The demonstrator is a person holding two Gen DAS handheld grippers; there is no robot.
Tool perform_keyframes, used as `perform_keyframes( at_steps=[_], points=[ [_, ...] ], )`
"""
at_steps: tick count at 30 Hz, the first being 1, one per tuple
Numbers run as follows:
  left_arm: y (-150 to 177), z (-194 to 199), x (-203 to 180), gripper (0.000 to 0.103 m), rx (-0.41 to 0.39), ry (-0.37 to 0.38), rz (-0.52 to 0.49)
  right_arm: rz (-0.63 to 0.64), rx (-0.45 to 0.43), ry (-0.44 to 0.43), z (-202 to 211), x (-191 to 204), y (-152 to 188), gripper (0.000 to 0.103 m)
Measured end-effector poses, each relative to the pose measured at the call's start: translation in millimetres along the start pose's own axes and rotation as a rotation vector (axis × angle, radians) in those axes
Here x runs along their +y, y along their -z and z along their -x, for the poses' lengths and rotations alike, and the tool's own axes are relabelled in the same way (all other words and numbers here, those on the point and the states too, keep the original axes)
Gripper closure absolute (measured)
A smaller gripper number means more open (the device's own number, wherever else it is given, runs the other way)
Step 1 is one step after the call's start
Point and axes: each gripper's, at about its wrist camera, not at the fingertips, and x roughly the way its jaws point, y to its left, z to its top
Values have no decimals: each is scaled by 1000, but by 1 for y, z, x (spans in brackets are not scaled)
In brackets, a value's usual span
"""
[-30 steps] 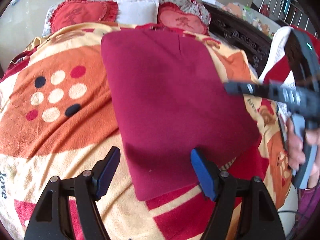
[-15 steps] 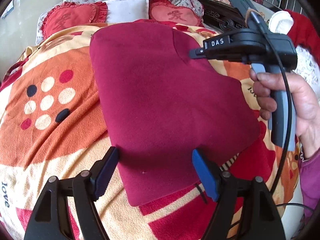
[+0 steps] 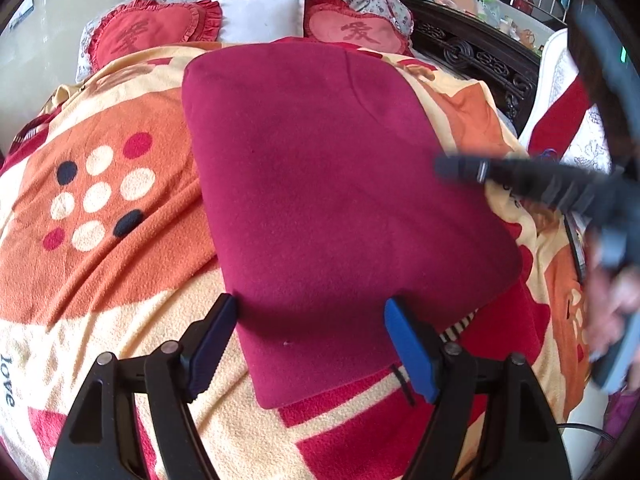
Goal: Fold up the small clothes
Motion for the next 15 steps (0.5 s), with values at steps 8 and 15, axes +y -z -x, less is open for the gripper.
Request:
perform_keyframes(
  at_steps=[8, 15],
  points=[
    [5, 17, 4, 23, -17, 15, 30, -119, -24, -12, 8, -22, 25, 103],
    [3, 21, 4, 23, -31, 11, 49, -159, -2, -110, 26, -14, 45, 90]
  ],
)
